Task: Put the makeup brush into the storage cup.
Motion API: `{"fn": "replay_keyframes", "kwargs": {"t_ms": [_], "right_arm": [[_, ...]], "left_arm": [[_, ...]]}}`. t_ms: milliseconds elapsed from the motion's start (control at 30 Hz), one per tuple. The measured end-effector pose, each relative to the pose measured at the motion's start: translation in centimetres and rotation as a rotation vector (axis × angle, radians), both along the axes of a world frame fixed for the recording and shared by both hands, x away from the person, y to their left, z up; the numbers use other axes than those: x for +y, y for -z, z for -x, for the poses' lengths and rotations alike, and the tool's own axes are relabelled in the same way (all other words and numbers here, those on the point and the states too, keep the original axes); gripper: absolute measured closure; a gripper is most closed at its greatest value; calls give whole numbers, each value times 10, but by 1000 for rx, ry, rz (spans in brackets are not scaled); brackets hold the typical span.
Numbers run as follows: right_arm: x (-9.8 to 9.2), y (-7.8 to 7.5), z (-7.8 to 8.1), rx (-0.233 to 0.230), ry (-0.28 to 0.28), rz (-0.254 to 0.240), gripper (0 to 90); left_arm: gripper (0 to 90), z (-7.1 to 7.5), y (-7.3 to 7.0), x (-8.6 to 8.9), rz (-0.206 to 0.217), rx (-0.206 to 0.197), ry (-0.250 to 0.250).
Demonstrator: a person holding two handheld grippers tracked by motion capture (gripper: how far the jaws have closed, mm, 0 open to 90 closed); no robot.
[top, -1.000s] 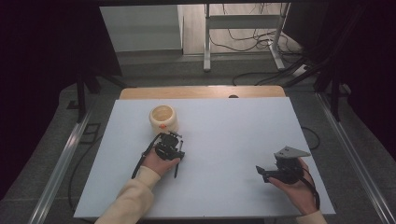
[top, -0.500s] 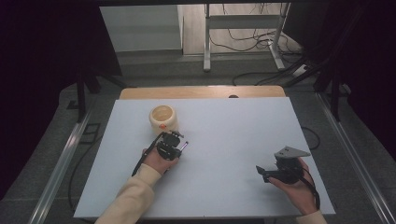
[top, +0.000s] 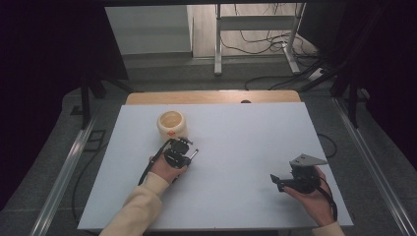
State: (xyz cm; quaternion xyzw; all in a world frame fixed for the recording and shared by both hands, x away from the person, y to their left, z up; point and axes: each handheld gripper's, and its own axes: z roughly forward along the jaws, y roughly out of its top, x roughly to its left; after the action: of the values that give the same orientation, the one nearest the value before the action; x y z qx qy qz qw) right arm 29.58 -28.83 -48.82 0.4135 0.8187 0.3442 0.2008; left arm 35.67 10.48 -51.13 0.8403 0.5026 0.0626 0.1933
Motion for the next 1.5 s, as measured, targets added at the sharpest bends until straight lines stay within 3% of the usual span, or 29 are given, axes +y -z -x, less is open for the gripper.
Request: {"fn": "replay_keyframes", "kwargs": {"t_ms": [533,1500], "right_arm": [[-1,0,0,2,5,1,127],[-2,2,-1,8,9,5,129]], "left_arm": [[839,7,-16,4,28,-48,32],[839,26,-34,24,159,-113,70]]}}
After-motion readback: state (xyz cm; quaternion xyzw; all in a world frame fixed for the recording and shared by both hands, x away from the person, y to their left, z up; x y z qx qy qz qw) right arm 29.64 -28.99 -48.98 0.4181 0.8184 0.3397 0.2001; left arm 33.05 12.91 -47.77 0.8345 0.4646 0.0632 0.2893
